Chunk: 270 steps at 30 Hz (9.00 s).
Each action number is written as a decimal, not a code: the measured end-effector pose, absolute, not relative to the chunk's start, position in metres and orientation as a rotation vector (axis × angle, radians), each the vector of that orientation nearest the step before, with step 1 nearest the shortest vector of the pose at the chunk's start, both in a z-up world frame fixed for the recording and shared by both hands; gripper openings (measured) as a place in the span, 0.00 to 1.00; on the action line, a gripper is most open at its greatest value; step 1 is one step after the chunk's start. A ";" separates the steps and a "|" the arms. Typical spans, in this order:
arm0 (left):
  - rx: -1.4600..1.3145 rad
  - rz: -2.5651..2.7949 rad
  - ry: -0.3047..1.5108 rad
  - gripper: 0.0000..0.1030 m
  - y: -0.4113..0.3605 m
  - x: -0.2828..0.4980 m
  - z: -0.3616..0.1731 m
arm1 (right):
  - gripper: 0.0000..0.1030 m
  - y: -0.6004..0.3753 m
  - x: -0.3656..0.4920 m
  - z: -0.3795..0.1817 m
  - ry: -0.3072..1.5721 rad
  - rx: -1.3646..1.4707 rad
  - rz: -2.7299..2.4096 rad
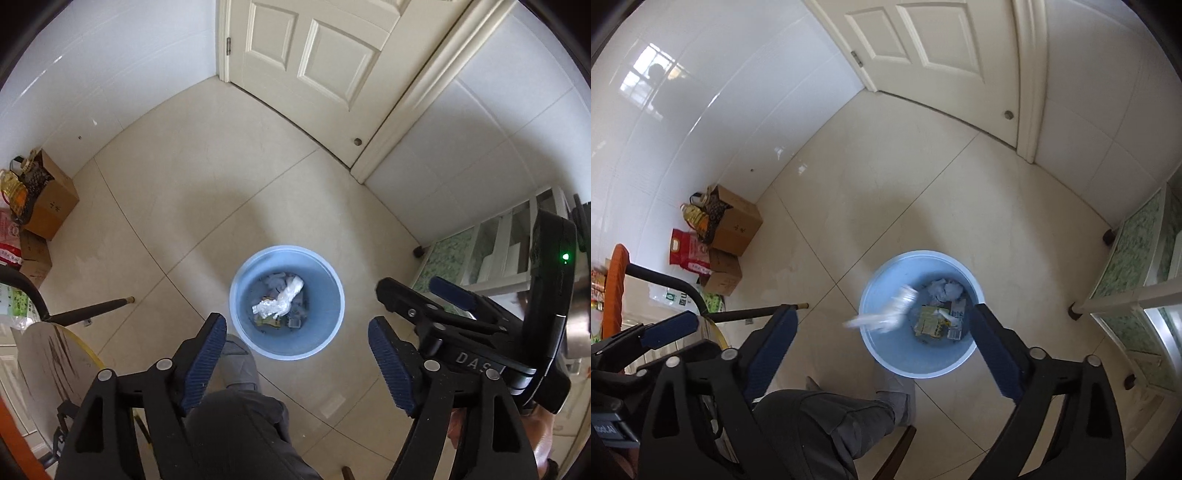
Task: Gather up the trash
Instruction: 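Move both open tools back over the table, then grasp the dark snack packet with the right tool while the left tool grasps the green bag, then lift the dark packet and green bag off the table with both tools, then carry the packet and green bag over the blue bucket and open both tools, then move both open tools back over the table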
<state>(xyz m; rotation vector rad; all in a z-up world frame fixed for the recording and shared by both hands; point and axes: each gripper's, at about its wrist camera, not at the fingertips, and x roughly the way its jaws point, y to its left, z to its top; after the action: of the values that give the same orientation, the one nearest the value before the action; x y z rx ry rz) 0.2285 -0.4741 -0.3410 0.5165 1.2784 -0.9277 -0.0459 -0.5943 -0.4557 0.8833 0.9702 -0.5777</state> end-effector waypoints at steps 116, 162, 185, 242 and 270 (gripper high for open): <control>-0.016 -0.269 0.943 0.98 -0.030 0.330 -0.223 | 0.29 -0.212 0.288 -0.322 1.018 0.047 0.317; -0.063 -0.408 0.826 0.10 -0.029 0.336 -0.263 | 0.29 -0.241 0.210 -0.275 0.902 0.223 0.242; 0.023 -0.620 0.544 0.10 -0.064 0.191 -0.155 | 0.29 -0.297 0.080 -0.172 0.619 0.255 0.102; 0.604 -0.926 1.111 0.83 -0.433 0.221 -0.324 | 0.98 -0.600 -0.051 -0.471 0.972 0.953 -0.526; 0.190 -0.745 0.583 0.99 -0.110 0.112 -0.122 | 1.00 -0.428 0.009 -0.183 0.622 0.471 -0.400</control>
<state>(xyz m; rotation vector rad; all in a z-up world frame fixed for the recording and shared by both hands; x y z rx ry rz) 0.1124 -0.1098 -0.1216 0.1902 0.5832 -0.7448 0.0090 -0.4282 -0.1826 0.4713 0.6216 -0.3996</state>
